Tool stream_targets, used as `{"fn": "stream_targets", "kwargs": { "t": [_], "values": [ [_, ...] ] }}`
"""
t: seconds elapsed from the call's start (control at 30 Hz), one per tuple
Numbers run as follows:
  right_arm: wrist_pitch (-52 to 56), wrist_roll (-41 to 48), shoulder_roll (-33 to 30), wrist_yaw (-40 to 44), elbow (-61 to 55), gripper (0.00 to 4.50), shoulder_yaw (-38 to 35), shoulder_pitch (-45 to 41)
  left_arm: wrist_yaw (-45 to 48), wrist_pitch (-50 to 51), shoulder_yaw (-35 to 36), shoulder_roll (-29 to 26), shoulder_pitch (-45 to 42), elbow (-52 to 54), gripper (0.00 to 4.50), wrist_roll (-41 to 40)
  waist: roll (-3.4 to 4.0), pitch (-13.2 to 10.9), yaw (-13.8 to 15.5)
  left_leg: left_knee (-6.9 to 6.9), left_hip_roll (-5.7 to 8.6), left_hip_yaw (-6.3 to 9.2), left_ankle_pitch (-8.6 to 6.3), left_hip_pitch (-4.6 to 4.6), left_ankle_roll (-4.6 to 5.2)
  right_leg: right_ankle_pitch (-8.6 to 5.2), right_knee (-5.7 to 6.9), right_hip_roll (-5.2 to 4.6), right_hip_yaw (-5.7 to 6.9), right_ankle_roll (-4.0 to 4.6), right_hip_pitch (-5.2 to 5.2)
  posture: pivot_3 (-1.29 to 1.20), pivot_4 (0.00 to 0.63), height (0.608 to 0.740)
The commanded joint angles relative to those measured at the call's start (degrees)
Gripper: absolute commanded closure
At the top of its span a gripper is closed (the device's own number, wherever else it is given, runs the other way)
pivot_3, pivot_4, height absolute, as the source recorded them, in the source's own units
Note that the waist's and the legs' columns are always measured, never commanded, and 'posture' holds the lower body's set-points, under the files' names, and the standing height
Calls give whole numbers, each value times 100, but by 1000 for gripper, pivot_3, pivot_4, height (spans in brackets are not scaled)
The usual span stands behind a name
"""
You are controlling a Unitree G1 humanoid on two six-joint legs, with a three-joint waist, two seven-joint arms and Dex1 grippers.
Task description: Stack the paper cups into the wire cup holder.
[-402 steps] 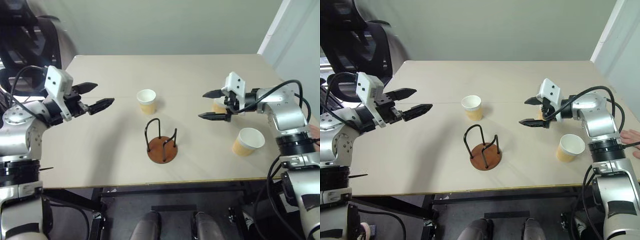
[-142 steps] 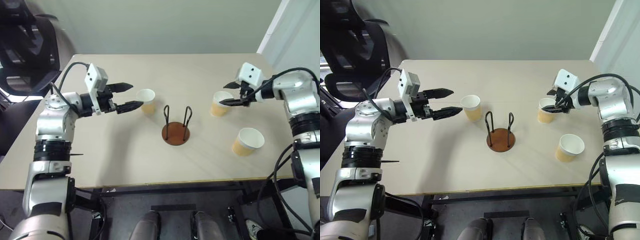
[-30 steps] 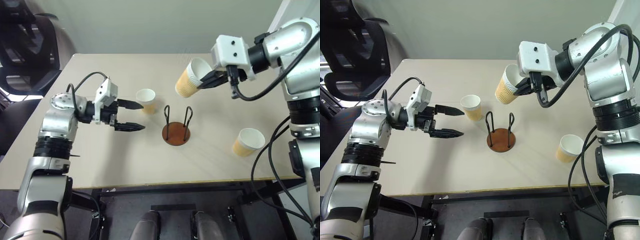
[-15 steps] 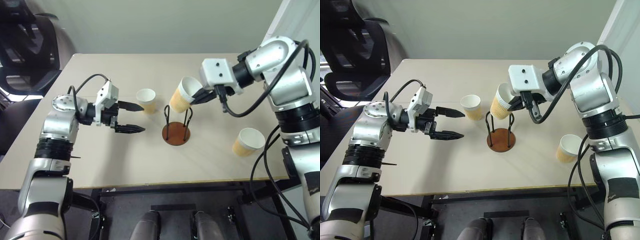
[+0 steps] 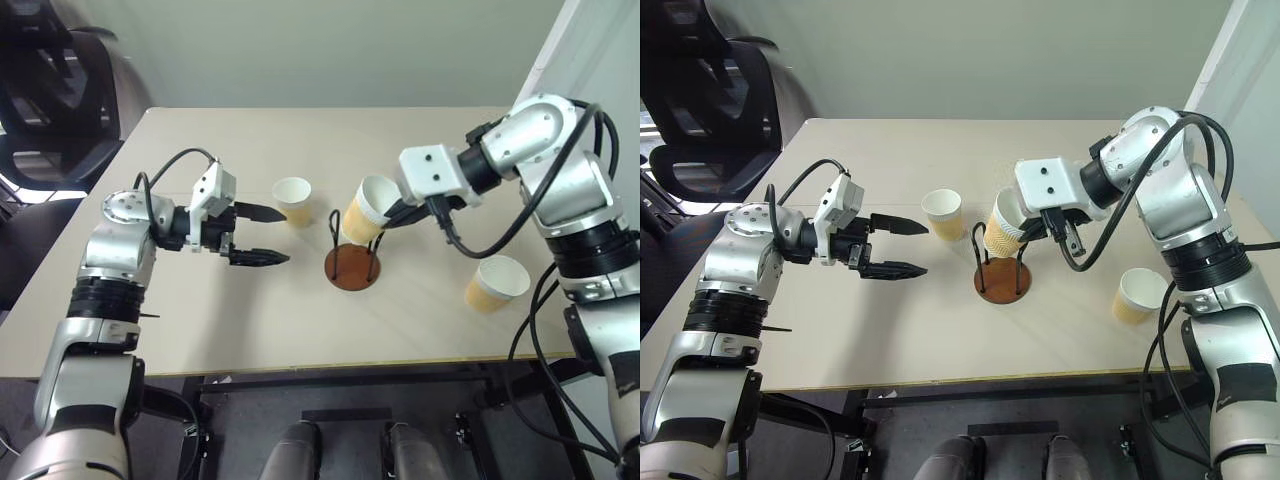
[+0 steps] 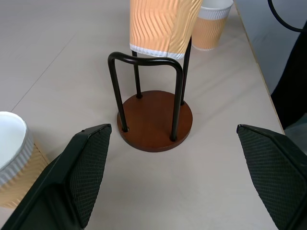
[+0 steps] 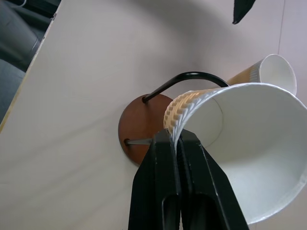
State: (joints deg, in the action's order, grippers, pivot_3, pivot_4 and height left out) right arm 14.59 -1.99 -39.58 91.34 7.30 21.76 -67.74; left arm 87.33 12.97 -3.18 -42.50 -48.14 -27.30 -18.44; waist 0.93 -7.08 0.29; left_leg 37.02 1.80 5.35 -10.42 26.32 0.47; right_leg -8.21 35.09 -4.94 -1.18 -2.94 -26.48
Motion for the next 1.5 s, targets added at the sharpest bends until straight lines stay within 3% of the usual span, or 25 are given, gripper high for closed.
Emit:
{"fn": "stream_targets", "kwargs": {
  "t": [0.03, 0.47, 0.57, 0.93, 1.3, 1.5],
  "values": [
    [-190, -78, -73, -1, -169, 4492, 31, -63, 2, -37, 188, -78, -46, 126, 0, -78, 0, 0, 0, 0, 0, 0, 0, 0, 0, 0, 0, 0, 0, 0, 0, 0, 150, 740],
    [-569, -236, -30, -9, -119, 4492, 101, -94, -17, -57, 196, -80, -35, 95, 0, -78, 0, 0, 0, 0, 0, 0, 2, 0, 1, 0, 1, 0, 0, 0, 0, 0, 150, 740],
    [-421, -164, 5, -3, -196, 3933, 66, -84, -20, -59, 197, -74, -35, 90, 0, -79, 0, 0, 0, 0, 0, 0, 2, 0, 1, 0, 1, 0, 0, 0, 0, 0, 150, 740],
    [159, 7, 169, -298, -266, 114, -91, -140, -58, -58, 203, -50, -64, 67, 0, -77, 0, 0, -1, 1, 0, 0, 3, 0, 0, 0, 2, 0, 0, 0, 0, 0, 150, 740],
    [2104, 1044, 439, -1586, -414, 48, -1372, -62, -674, -584, 134, 15, -590, -548, 0, 326, -1, 0, 7, 2, 5, 0, 11, 2, 1, 0, 0, 0, -2, 0, 1, 0, 150, 740],
    [2710, 1442, 305, -2262, -1031, 48, -1873, 600, -1099, -1815, -246, -15, -1288, -1615, 0, 1315, -3, 2, 21, 3, 6, 1, 12, 3, -1, 0, -1, -1, -1, -1, 1, 0, 150, 740]
  ]
}}
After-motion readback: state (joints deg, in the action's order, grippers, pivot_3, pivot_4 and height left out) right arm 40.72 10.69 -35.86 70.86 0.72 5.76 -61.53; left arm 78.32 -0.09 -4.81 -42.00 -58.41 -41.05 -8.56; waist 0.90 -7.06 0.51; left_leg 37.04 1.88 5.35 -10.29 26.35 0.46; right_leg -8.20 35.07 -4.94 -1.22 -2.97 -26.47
